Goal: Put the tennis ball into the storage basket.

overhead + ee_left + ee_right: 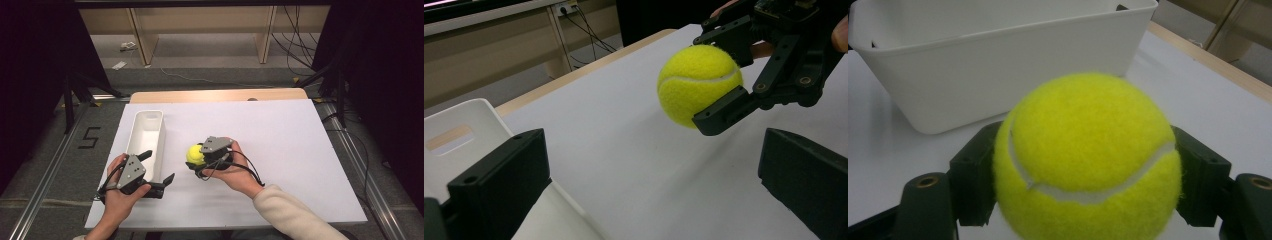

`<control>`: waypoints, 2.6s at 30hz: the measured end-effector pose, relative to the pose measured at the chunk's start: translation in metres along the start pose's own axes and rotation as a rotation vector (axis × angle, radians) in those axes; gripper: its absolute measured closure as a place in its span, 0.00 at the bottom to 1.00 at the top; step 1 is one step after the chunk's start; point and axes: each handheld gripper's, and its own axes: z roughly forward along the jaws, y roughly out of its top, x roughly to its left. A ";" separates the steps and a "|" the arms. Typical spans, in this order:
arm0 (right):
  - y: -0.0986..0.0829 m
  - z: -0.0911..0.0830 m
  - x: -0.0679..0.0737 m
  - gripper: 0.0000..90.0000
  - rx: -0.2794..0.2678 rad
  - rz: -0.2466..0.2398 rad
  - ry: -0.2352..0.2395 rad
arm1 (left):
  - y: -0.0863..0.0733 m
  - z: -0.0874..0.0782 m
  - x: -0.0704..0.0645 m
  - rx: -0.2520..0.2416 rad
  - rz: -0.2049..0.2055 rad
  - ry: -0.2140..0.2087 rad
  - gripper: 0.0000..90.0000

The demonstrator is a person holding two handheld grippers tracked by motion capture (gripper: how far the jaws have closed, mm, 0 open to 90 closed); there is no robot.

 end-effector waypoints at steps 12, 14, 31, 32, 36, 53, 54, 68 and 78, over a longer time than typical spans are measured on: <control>0.007 0.002 0.000 0.30 -0.014 -0.003 -0.006 | 0.000 0.000 0.000 -0.001 -0.002 0.001 0.00; 0.008 0.002 0.000 0.30 -0.016 -0.003 -0.005 | 0.000 0.000 0.000 -0.001 -0.001 0.000 0.00; 0.015 0.007 0.002 0.30 -0.028 -0.009 0.000 | 0.000 -0.001 0.000 -0.004 -0.003 0.002 0.00; 0.015 0.007 0.002 0.30 -0.028 -0.008 0.000 | 0.000 -0.001 0.000 -0.004 -0.004 0.001 0.00; 0.016 0.008 0.002 0.30 -0.028 -0.005 -0.002 | 0.000 -0.001 0.000 -0.005 -0.005 0.002 0.00; 0.022 0.009 -0.001 0.30 -0.041 0.004 -0.007 | 0.001 -0.001 -0.001 -0.010 -0.010 -0.004 0.00; 0.022 0.009 -0.002 0.30 -0.042 0.004 -0.007 | 0.001 -0.001 -0.001 -0.010 -0.010 -0.004 0.00; 0.029 0.011 -0.002 0.30 -0.055 0.013 -0.001 | 0.002 0.000 -0.001 -0.015 -0.013 -0.007 0.00; 0.036 0.014 -0.002 0.30 -0.065 0.018 0.005 | 0.002 0.000 -0.002 -0.016 -0.016 -0.006 0.00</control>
